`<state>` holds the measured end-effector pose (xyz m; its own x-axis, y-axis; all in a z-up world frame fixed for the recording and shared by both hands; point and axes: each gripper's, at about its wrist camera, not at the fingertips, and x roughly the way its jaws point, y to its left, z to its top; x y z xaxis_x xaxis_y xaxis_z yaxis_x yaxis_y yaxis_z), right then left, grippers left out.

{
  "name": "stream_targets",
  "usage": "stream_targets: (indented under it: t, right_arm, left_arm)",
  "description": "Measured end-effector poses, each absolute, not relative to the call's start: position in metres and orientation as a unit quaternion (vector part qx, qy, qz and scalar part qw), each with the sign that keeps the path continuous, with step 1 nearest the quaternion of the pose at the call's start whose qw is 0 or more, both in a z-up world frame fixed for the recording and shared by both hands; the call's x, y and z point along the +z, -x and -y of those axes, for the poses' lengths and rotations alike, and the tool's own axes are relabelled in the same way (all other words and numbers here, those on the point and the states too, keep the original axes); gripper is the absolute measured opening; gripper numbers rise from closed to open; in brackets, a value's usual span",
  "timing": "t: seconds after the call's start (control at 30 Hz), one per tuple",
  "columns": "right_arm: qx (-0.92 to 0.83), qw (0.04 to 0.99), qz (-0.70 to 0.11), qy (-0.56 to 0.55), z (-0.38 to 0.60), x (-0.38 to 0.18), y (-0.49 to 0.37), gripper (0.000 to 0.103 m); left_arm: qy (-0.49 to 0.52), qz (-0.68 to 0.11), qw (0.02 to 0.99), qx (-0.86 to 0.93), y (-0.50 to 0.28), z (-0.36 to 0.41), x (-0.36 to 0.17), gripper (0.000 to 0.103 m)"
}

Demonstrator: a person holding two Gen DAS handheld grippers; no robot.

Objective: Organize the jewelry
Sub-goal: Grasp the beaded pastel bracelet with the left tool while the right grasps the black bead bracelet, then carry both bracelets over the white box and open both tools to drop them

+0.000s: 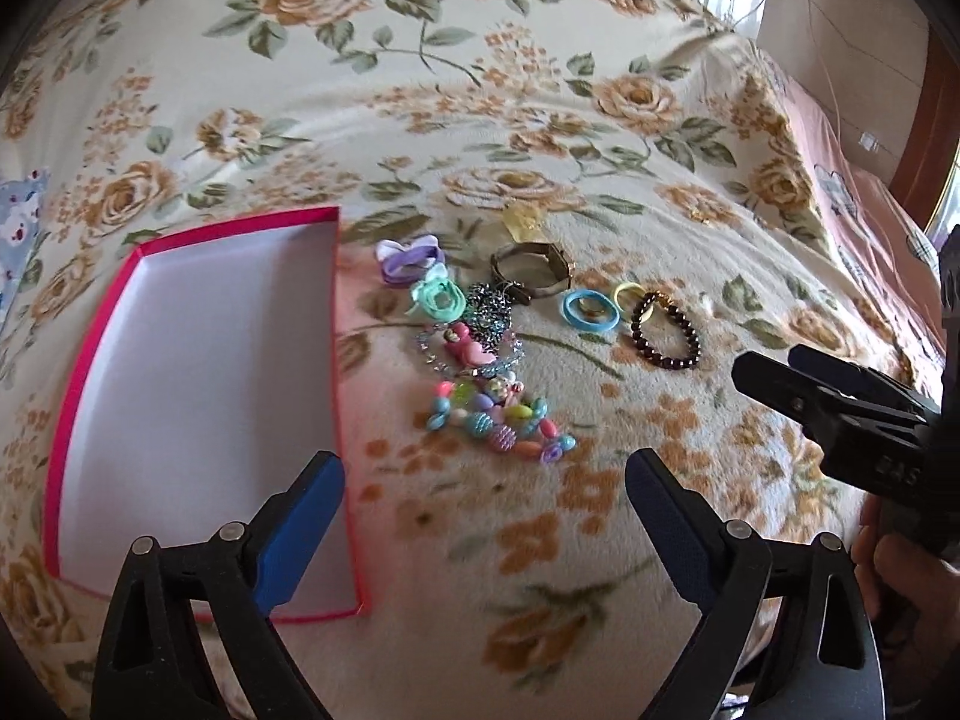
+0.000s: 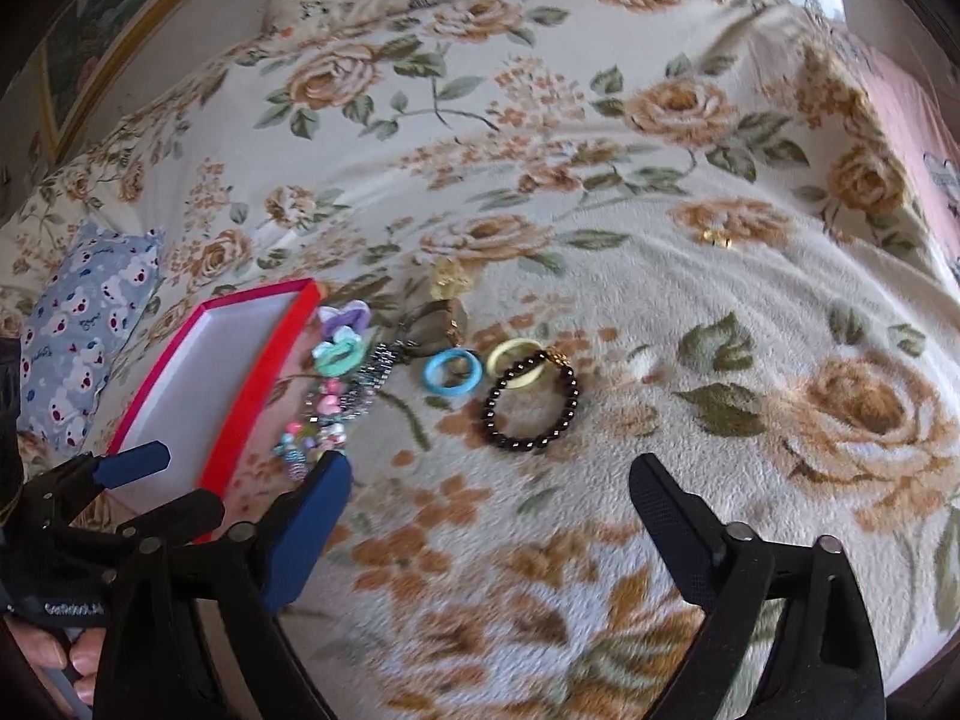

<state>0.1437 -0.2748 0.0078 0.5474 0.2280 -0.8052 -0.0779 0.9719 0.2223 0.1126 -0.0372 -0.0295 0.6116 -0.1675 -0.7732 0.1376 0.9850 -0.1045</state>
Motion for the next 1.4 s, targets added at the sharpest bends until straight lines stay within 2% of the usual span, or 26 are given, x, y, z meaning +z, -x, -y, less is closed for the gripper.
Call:
stream_targets:
  t: [0.1, 0.17, 0.3, 0.37, 0.47, 0.53, 0.6, 0.7, 0.73, 0.77, 0.87, 0.9, 1.4]
  right_arm:
    - [0.08, 0.866, -0.487, -0.085, 0.279, -0.006, -0.158, 0.079]
    - [0.076, 0.859, -0.499, -0.089, 0.282, -0.015, -0.167, 0.068]
    - [0.059, 0.85, -0.516, -0.085, 0.286, -0.032, -0.185, 0.059]
    - [0.049, 0.847, -0.522, -0.082, 0.288, -0.04, -0.192, 0.052]
    - [0.041, 0.846, -0.526, -0.073, 0.287, -0.047, -0.2, 0.047]
    - [0.034, 0.848, -0.526, -0.056, 0.284, -0.049, -0.204, 0.041]
    - [0.026, 0.849, -0.526, -0.04, 0.28, -0.051, -0.206, 0.034]
    - [0.026, 0.851, -0.523, -0.022, 0.275, -0.052, -0.207, 0.017]
    - [0.028, 0.852, -0.522, -0.02, 0.275, -0.051, -0.206, 0.009]
    - [0.029, 0.853, -0.521, -0.02, 0.274, -0.051, -0.206, 0.007]
    - [0.035, 0.854, -0.518, -0.034, 0.277, -0.047, -0.204, 0.007]
    - [0.038, 0.855, -0.517, -0.038, 0.277, -0.046, -0.203, 0.007]
    - [0.097, 0.881, -0.46, -0.059, 0.257, 0.021, -0.178, 0.007]
  left_arm:
    - [0.02, -0.442, 0.893, -0.086, -0.13, 0.044, -0.037, 0.091]
    - [0.019, -0.443, 0.892, -0.086, -0.139, 0.048, -0.043, 0.088]
    - [0.015, -0.459, 0.884, -0.086, -0.161, 0.055, -0.062, 0.075]
    - [0.016, -0.471, 0.878, -0.086, -0.17, 0.056, -0.071, 0.074]
    - [0.021, -0.485, 0.87, -0.088, -0.18, 0.057, -0.083, 0.07]
    - [0.014, -0.485, 0.87, -0.086, -0.183, 0.058, -0.086, 0.063]
    - [0.005, -0.484, 0.871, -0.091, -0.184, 0.06, -0.087, 0.046]
    - [0.003, -0.479, 0.872, -0.097, -0.182, 0.058, -0.088, 0.028]
    - [0.008, -0.479, 0.872, -0.1, -0.182, 0.057, -0.087, 0.025]
    - [0.011, -0.479, 0.872, -0.101, -0.181, 0.055, -0.087, 0.02]
    - [0.024, -0.478, 0.871, -0.112, -0.175, 0.048, -0.083, 0.017]
    - [0.025, -0.477, 0.871, -0.114, -0.173, 0.046, -0.082, 0.012]
    - [0.05, -0.427, 0.893, -0.136, -0.125, 0.02, -0.035, 0.012]
